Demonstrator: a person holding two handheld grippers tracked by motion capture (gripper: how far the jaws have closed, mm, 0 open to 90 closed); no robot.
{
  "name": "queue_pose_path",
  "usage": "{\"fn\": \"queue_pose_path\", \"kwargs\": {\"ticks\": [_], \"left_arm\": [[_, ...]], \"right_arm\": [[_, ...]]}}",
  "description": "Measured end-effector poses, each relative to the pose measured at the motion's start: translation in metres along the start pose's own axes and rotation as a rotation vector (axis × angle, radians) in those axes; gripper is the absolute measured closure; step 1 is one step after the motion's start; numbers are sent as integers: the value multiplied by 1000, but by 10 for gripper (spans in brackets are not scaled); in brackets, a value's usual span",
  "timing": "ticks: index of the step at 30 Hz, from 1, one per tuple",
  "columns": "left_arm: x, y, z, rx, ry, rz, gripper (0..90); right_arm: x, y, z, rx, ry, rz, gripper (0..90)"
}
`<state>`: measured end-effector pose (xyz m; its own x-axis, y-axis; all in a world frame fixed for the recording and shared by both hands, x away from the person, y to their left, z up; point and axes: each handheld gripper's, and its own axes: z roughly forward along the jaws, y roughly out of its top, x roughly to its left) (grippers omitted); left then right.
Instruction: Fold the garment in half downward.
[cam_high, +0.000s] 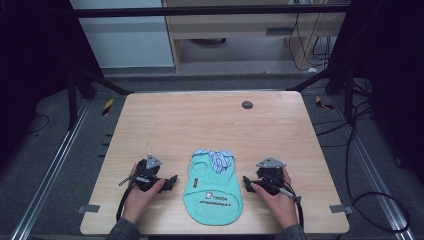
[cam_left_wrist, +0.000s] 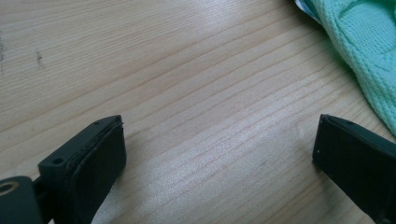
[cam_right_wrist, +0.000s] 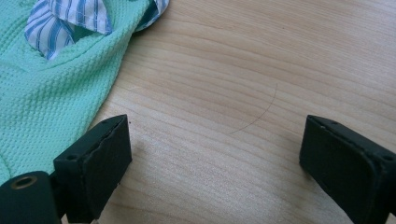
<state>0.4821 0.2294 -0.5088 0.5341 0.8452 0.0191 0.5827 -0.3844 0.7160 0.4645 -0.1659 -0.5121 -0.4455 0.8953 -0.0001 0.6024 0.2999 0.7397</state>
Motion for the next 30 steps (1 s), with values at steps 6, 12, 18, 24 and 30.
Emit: {"fn": "queue_pose_path", "kwargs": {"ticks": [6,12,18,24,30], "left_arm": [[-1,1,2,11,3,2,0],[-2,1,1,5,-6,4,0],[-1,9,-2,-4,-18,19,82],[-2,32,2,18,-58,65,172],[2,61,10,35,-125,60,262]], "right_arm": [[0,0,0,0,0,1,88],[-1,0,0,1,-2,-1,101],[-1,6,-4,-11,47,3,262],[3,34,1,29,11,-60,336],[8,62,12,108,18,-126,400]]}}
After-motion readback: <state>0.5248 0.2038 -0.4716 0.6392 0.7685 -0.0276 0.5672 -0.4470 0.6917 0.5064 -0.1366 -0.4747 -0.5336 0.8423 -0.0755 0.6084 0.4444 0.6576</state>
